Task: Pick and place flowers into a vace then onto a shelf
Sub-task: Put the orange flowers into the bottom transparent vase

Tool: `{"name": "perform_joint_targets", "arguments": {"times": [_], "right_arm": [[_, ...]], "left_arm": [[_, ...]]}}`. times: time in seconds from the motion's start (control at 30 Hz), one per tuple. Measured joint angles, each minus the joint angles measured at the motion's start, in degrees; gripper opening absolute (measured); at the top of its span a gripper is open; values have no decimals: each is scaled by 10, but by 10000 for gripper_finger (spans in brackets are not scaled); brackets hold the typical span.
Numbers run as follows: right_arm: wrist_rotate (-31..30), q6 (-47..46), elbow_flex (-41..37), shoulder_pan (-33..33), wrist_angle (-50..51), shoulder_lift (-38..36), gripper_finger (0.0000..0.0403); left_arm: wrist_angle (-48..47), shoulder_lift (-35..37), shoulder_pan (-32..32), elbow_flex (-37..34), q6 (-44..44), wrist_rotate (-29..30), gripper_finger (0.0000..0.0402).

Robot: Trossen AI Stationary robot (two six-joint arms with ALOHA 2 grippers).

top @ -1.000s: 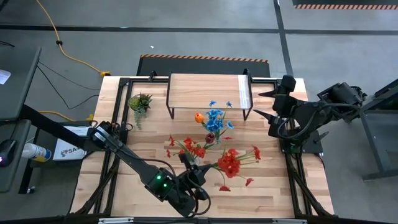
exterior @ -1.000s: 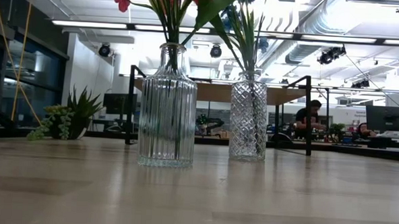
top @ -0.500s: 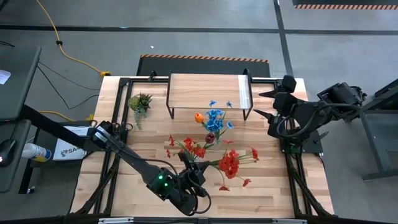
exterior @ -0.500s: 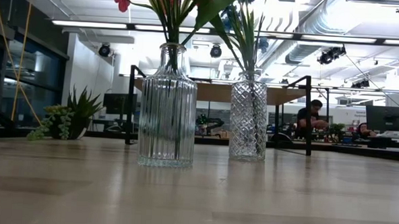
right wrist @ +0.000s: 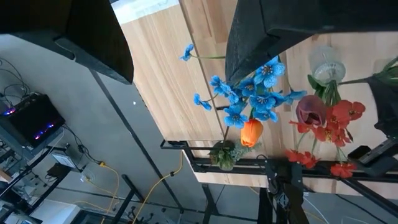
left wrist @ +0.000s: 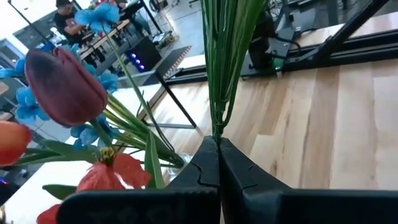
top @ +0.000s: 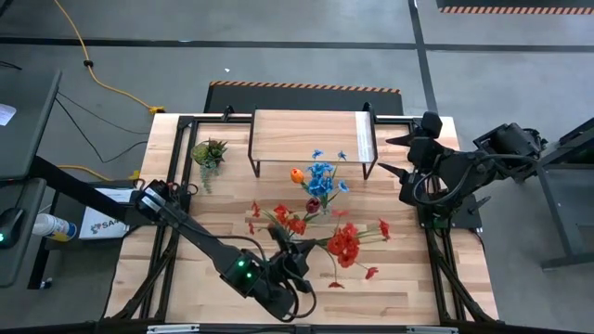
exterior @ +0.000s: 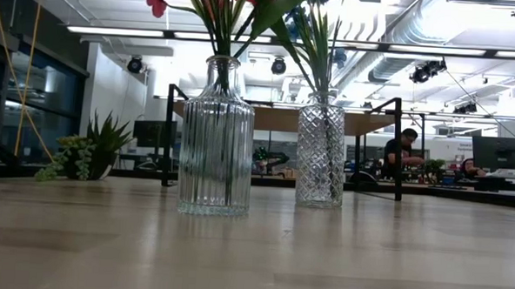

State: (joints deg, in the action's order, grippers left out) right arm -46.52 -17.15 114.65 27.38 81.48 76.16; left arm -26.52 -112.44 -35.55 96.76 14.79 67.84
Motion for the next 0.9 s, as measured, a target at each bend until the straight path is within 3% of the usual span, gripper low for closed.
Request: {"name": "perform_joint_targets", "arguments": {"times": [0.3, 0.9], "right_arm": [[7, 0, 0, 0, -8, 0, 245], [9, 4, 0, 0, -23, 0, 245]], "left_arm": [[36, 0, 4, -41, 4, 8, 25], [25, 1, 3, -42, 60, 33, 25]]}}
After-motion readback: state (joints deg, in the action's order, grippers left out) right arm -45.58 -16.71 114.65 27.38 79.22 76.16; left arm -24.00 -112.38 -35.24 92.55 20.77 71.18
